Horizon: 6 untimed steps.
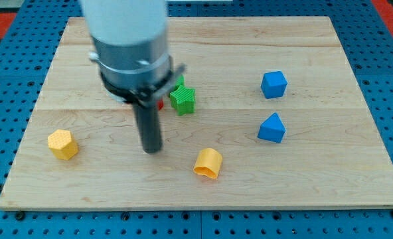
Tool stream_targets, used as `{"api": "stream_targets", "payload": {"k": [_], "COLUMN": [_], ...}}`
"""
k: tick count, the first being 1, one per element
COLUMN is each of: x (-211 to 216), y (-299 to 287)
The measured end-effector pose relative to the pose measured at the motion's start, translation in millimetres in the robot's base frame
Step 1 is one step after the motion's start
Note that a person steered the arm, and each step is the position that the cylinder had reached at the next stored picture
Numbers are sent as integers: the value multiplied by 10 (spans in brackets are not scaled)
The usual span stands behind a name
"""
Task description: Move yellow hexagon downwards
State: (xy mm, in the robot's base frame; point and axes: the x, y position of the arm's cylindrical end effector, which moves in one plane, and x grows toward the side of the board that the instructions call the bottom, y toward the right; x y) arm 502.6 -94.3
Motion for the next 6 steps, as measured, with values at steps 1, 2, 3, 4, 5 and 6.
{"api": "stream_targets", "payload": {"k": [1,2,3,4,5,6], "x": [-253,-180,-329,-173,214,62], "y": [-884,-1399,-1367,-1238,-1110,-1354]}}
